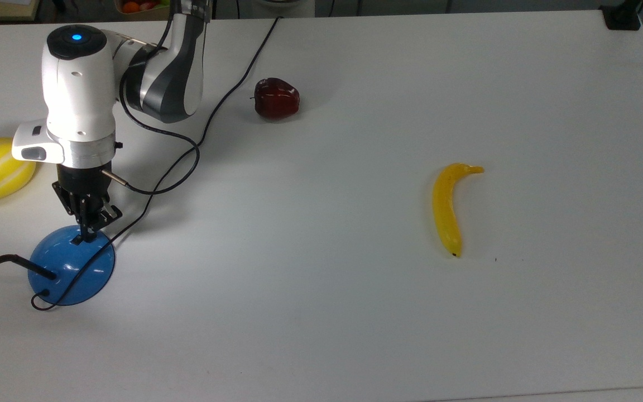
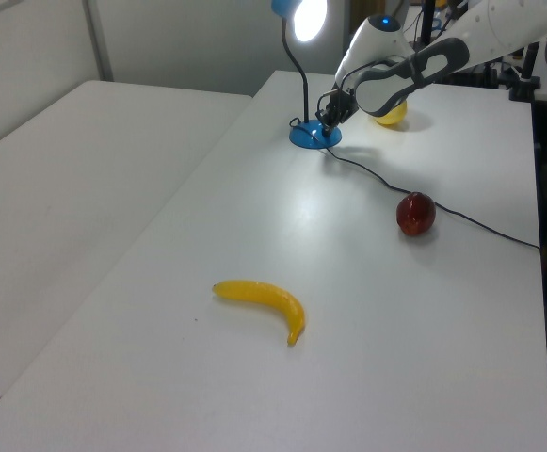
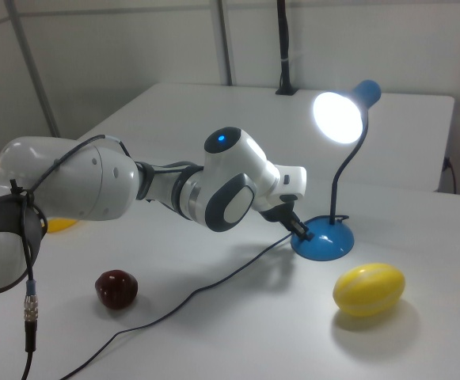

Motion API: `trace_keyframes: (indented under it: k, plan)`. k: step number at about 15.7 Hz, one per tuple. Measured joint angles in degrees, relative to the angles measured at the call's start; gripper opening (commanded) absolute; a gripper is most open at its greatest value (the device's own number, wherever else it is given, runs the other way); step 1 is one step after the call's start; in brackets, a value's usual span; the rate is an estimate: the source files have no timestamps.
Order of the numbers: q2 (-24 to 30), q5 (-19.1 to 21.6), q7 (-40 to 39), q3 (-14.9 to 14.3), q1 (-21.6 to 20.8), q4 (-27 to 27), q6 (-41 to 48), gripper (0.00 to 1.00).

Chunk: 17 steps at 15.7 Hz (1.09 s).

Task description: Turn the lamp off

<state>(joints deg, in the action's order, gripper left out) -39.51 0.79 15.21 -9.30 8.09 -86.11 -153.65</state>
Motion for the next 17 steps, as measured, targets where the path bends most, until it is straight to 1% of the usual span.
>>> trace_keyframes:
  k: [6, 17]
  plan:
    - [1.44, 0.63, 0.74, -0.11, 1.07, 0.42, 0.00, 0.00]
    - [0.10, 0.37, 0.71, -0.01, 1.28, -0.22, 0.09, 0.00]
